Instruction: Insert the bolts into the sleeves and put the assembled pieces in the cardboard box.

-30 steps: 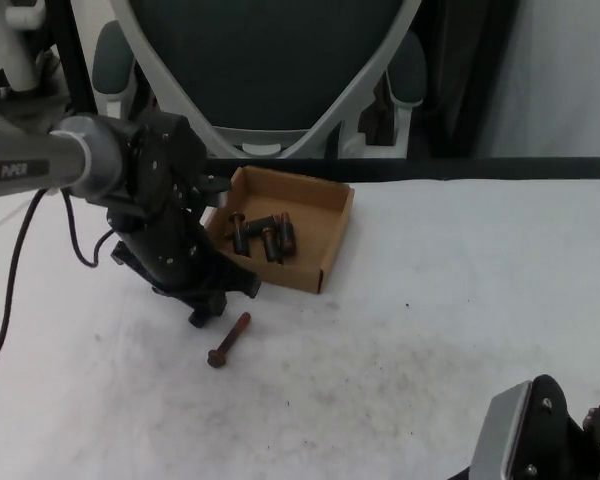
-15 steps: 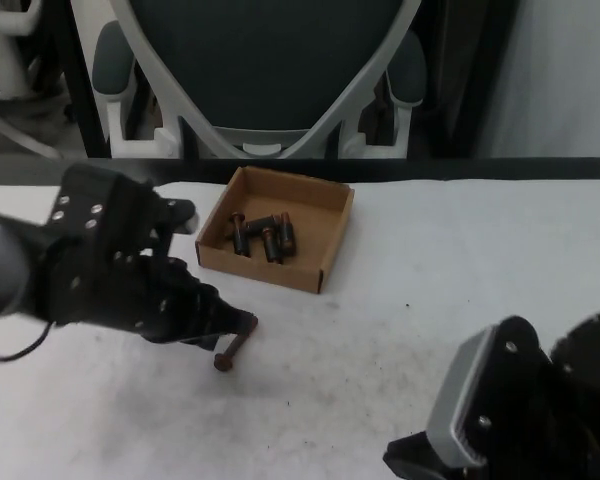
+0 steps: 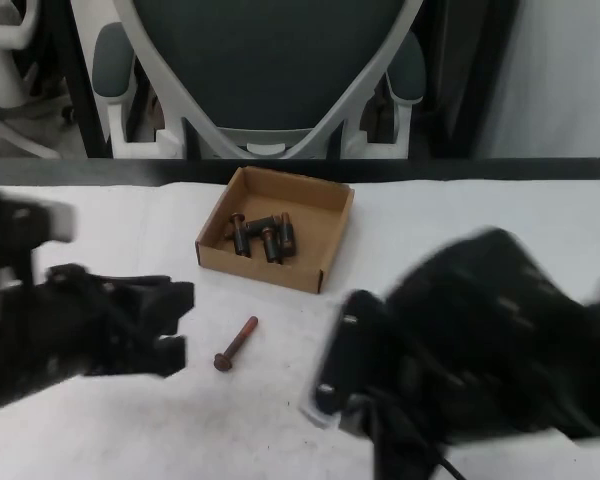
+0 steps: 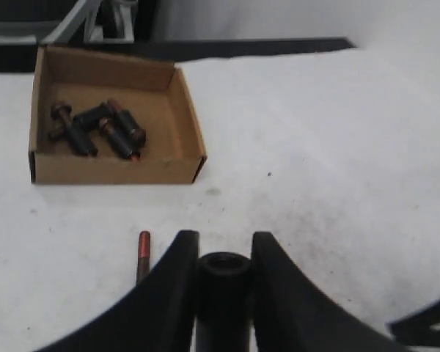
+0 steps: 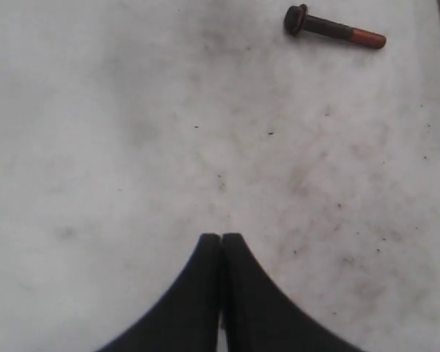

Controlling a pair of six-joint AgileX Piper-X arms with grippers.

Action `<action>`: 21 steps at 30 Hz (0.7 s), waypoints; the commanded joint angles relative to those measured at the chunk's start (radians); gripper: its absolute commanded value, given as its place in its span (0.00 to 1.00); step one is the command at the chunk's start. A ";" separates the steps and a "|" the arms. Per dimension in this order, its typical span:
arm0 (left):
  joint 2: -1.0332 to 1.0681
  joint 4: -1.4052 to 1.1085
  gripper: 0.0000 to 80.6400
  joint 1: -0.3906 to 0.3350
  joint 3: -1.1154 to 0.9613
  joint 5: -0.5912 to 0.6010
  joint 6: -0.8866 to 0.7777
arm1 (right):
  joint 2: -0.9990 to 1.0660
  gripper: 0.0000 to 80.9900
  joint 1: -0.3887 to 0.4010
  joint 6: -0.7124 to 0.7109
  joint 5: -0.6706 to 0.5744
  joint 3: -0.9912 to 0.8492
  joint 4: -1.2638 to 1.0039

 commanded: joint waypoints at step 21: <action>-0.231 -0.075 0.01 0.000 0.127 0.006 0.025 | 0.429 0.00 -0.155 -0.726 0.040 -0.550 0.135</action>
